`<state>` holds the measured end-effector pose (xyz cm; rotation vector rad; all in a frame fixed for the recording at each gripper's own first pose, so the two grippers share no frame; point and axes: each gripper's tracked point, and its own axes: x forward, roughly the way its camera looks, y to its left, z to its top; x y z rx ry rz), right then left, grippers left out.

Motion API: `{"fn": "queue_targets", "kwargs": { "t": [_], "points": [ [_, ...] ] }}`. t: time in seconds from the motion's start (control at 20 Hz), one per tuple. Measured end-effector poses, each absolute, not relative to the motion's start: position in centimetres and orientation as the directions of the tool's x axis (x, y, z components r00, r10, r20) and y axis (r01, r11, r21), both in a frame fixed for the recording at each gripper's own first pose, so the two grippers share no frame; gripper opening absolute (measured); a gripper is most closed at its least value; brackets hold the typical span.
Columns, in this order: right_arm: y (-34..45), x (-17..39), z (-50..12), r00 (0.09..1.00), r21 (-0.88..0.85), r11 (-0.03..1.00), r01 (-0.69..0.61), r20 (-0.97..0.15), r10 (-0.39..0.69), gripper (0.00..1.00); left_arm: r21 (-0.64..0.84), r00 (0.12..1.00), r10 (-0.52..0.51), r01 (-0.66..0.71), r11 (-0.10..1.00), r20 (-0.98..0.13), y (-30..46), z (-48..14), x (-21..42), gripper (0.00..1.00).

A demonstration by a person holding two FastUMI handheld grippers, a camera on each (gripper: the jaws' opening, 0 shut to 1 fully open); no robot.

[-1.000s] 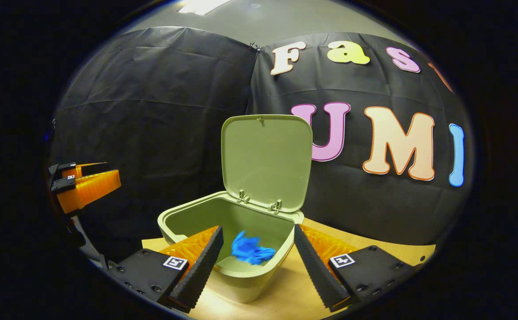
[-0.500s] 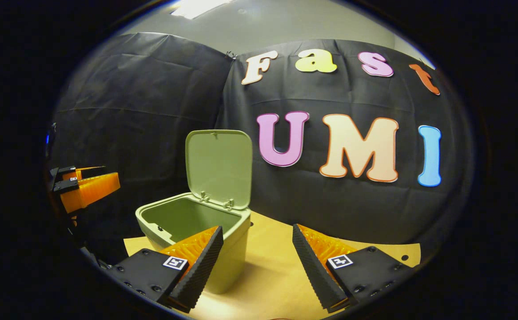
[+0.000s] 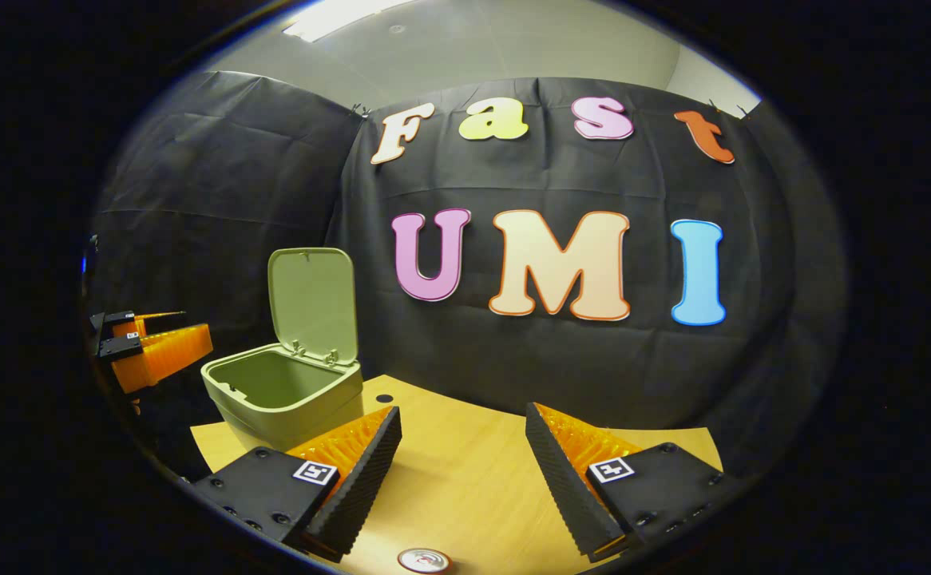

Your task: Press the lid of the desktop garbage bin to open it, pick up the crumpled paper on the desktop and throw it into the bin, then pick up the pop can on the desktop and drop it into the bin, and finally close the garbage bin lid.

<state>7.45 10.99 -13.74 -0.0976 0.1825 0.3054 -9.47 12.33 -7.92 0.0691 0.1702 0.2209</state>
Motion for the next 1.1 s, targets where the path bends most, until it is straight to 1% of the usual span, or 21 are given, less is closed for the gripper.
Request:
{"fn": "queue_targets", "kwargs": {
  "t": [0.15,0.2,0.25,0.3,0.4,0.5,0.65,0.75,0.8,0.85,0.9,0.95,1.0,1.1],
  "points": [
    [7.3,6.6,-13.5,0.953,-0.088,0.962,-0.258,-0.185,0.238,1.00,0.051,0.974,0.147,-0.140,0.989,-0.174,8.6,-9.1,-8.5,0.90],
    [6.1,6.3,-13.4,0.958,-0.093,0.967,-0.239,-0.184,0.220,0.98,0.045,0.976,0.123,-0.117,0.992,-0.180,7.3,-9.6,-8.0,0.89],
    [4.5,6.0,-13.5,0.962,-0.096,0.971,-0.220,-0.187,0.199,1.00,0.043,0.977,0.102,-0.096,0.995,-0.187,6.0,-10.1,-7.7,0.89],
    [3.3,5.8,-13.6,0.965,-0.097,0.974,-0.203,-0.189,0.182,0.98,0.040,0.977,0.080,-0.073,0.997,-0.196,4.9,-10.6,-7.6,0.89],
    [0.9,5.1,-13.7,0.969,-0.097,0.981,-0.170,-0.196,0.149,0.98,0.027,0.978,0.039,-0.035,0.999,-0.205,2.4,-11.5,-7.5,0.90],
    [-1.5,4.3,-14.2,0.971,-0.101,0.985,-0.140,-0.209,0.116,0.98,0.006,0.975,0.006,-0.005,1.000,-0.222,0.2,-12.8,-7.3,0.89],
    [-4.4,3.3,-14.5,0.972,-0.105,0.989,-0.108,-0.219,0.083,1.00,-0.023,0.966,-0.025,0.019,1.000,-0.258,-2.6,-14.9,-7.3,0.90],
    [-6.1,2.9,-14.8,0.972,-0.113,0.989,-0.091,-0.225,0.064,1.00,-0.036,0.959,-0.037,0.028,0.999,-0.281,-4.1,-16.4,-7.6,0.90],
    [-6.9,2.7,-15.0,0.971,-0.115,0.990,-0.086,-0.230,0.058,0.98,-0.040,0.955,-0.041,0.031,0.999,-0.294,-4.7,-17.3,-7.7,0.89],
    [-7.5,2.4,-15.1,0.970,-0.117,0.990,-0.084,-0.236,0.054,1.00,-0.043,0.951,-0.044,0.033,0.999,-0.305,-5.4,-18.1,-7.9,0.89],
    [-8.0,2.3,-15.2,0.969,-0.119,0.990,-0.081,-0.242,0.050,0.98,-0.042,0.946,-0.047,0.035,0.999,-0.322,-5.9,-19.0,-8.1,0.90],
    [-8.6,2.1,-15.4,0.968,-0.123,0.989,-0.079,-0.245,0.047,1.00,-0.043,0.940,-0.050,0.037,0.998,-0.338,-6.5,-20.0,-8.4,0.89],
    [-9.2,2.0,-15.5,0.968,-0.127,0.989,-0.077,-0.248,0.043,0.98,-0.044,0.933,-0.052,0.039,0.998,-0.357,-7.0,-21.1,-8.6,0.89],
    [-10.0,1.7,-15.8,0.966,-0.132,0.988,-0.075,-0.257,0.039,0.98,-0.048,0.915,-0.058,0.042,0.998,-0.399,-7.9,-23.4,-9.4,0.90]
  ]
}}
